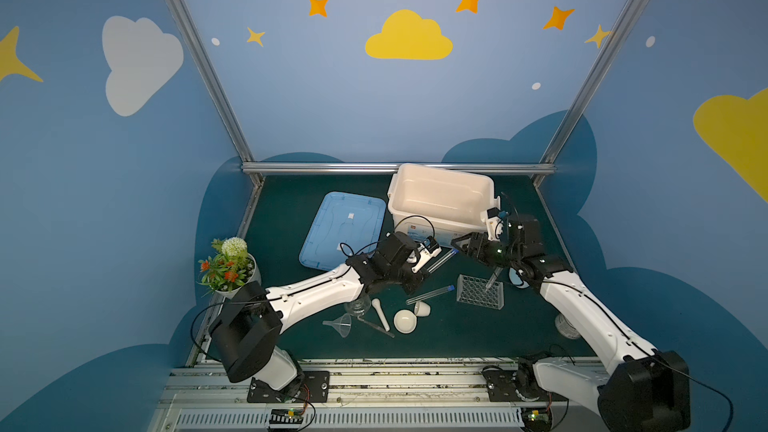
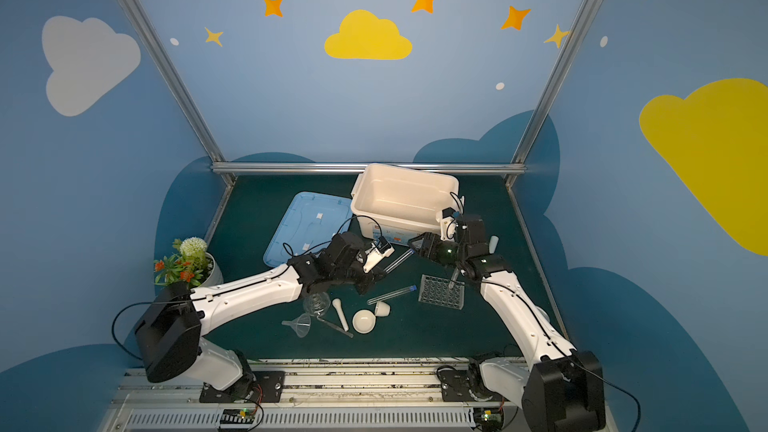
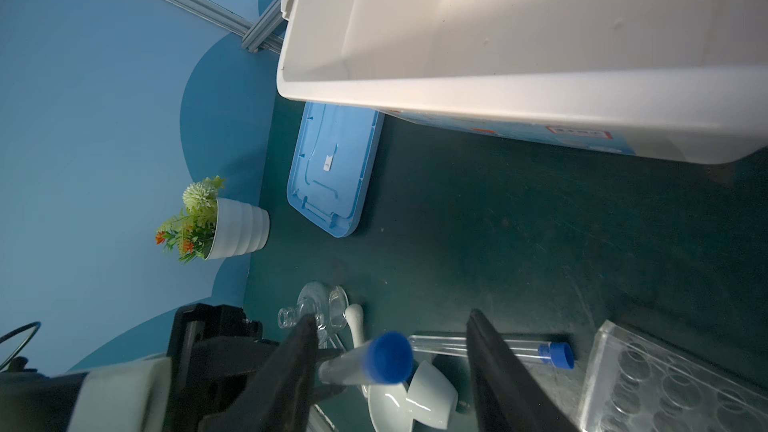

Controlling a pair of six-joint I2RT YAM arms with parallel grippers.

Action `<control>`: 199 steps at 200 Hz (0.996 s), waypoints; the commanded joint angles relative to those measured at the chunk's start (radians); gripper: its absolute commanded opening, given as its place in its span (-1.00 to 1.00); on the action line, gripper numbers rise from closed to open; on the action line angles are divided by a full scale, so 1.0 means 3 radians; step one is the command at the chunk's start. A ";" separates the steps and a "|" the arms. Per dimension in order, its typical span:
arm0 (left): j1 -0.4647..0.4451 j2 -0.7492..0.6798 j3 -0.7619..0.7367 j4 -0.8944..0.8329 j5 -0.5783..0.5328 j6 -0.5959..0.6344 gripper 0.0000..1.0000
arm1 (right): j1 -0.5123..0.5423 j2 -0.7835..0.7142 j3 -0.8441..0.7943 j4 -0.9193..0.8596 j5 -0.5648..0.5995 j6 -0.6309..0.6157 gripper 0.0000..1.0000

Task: Organize the chemistry lab equipment
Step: 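Lift the tube upright with the left gripper while the right gripper reaches its cap, then grip the tube's blue cap with the right gripper while the left gripper opens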

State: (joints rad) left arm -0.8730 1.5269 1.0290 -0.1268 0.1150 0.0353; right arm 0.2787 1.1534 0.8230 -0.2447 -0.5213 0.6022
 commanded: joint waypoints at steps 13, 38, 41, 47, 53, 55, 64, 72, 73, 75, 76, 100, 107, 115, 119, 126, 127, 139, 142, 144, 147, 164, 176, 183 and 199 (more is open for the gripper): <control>-0.0015 -0.0155 -0.0074 0.0137 0.0000 0.0026 -0.67 | 0.0019 0.0057 0.0083 0.0061 -0.0110 0.0040 0.06; -0.0015 -0.0168 -0.0096 0.0193 0.0000 0.0005 -0.66 | 0.0023 0.0051 0.0074 0.0114 -0.0167 0.0093 0.02; -0.0015 -0.0170 -0.0096 0.0193 0.0001 0.0009 -0.67 | 0.0022 0.0052 0.0077 0.0119 -0.0173 0.0098 0.01; -0.0015 -0.0170 -0.0096 0.0198 0.0000 0.0010 -0.66 | 0.0025 0.0047 0.0076 0.0127 -0.0191 0.0112 0.02; -0.0015 -0.0166 -0.0096 0.0207 0.0001 0.0011 -0.67 | 0.0024 0.0046 0.0077 0.0145 -0.0209 0.0126 0.02; -0.0015 -0.0166 -0.0096 0.0210 0.0000 0.0011 -0.67 | 0.0026 0.0047 0.0075 0.0146 -0.0214 0.0128 0.02; -0.0013 -0.0161 -0.0096 0.0222 0.0005 0.0005 -0.67 | 0.0024 0.0047 0.0072 0.0165 -0.0233 0.0149 0.01; -0.0017 -0.0153 -0.0094 0.0232 0.0006 0.0000 -0.66 | 0.0024 0.0051 0.0065 0.0190 -0.0259 0.0179 0.00; -0.0014 -0.0154 -0.0092 0.0233 0.0006 0.0003 -0.67 | 0.0026 0.0051 0.0067 0.0196 -0.0263 0.0183 0.00; -0.0013 -0.0152 -0.0091 0.0233 0.0003 0.0001 -0.67 | 0.0026 0.0049 0.0061 0.0203 -0.0274 0.0192 0.00; -0.0014 -0.0151 -0.0091 0.0234 0.0001 0.0000 -0.67 | 0.0024 0.0050 0.0060 0.0210 -0.0275 0.0197 0.00; -0.0015 -0.0127 -0.0081 0.0249 -0.0005 -0.0002 -0.67 | 0.0030 0.0047 0.0013 0.0319 -0.0338 0.0302 -0.06; -0.0017 -0.0125 -0.0081 0.0257 -0.0002 -0.0005 -0.67 | 0.0032 0.0046 0.0005 0.0325 -0.0340 0.0309 -0.07; -0.0017 -0.0127 -0.0081 0.0267 -0.0005 -0.0004 -0.66 | 0.0032 0.0046 -0.0001 0.0327 -0.0346 0.0314 -0.08; -0.0016 -0.0122 -0.0082 0.0269 -0.0005 -0.0003 -0.66 | 0.0034 0.0047 -0.0003 0.0324 -0.0347 0.0319 -0.09; -0.0019 -0.0118 -0.0081 0.0278 -0.0009 -0.0004 -0.66 | 0.0035 0.0046 0.0002 0.0329 -0.0356 0.0324 -0.11; -0.0017 -0.0119 -0.0081 0.0279 -0.0010 -0.0005 -0.66 | 0.0034 0.0046 0.0000 0.0329 -0.0357 0.0324 -0.11; -0.0018 -0.0112 -0.0081 0.0292 -0.0010 -0.0005 -0.66 | 0.0031 0.0056 0.0000 0.0346 -0.0376 0.0345 -0.14; -0.0015 -0.0108 -0.0081 0.0295 -0.0009 -0.0005 -0.66 | 0.0032 0.0056 0.0000 0.0345 -0.0379 0.0348 -0.15; -0.0019 -0.0109 -0.0081 0.0297 -0.0007 -0.0004 -0.66 | 0.0032 0.0055 0.0000 0.0345 -0.0379 0.0351 -0.15; -0.0019 -0.0111 -0.0081 0.0301 -0.0007 -0.0004 -0.66 | 0.0039 0.0055 -0.0002 0.0350 -0.0384 0.0355 -0.15; -0.0020 -0.0097 -0.0076 0.0313 0.0001 -0.0010 -0.66 | 0.0041 0.0057 0.0001 0.0353 -0.0381 0.0355 -0.23; -0.0020 -0.0086 -0.0076 0.0320 0.0000 -0.0010 -0.66 | 0.0039 0.0057 -0.0002 0.0356 -0.0385 0.0363 -0.29; -0.0019 -0.0087 -0.0076 0.0321 0.0003 -0.0010 -0.66 | 0.0042 0.0054 -0.0002 0.0360 -0.0393 0.0365 -0.32; -0.0020 -0.0078 -0.0076 0.0330 0.0004 -0.0006 -0.66 | 0.0039 0.0051 0.0001 0.0361 -0.0401 0.0375 -0.39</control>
State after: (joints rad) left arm -0.8768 1.4940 1.0058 -0.0494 0.1123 0.0364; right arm 0.2855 1.1667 0.8227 -0.1558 -0.6239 0.7094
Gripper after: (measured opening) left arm 0.170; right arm 0.327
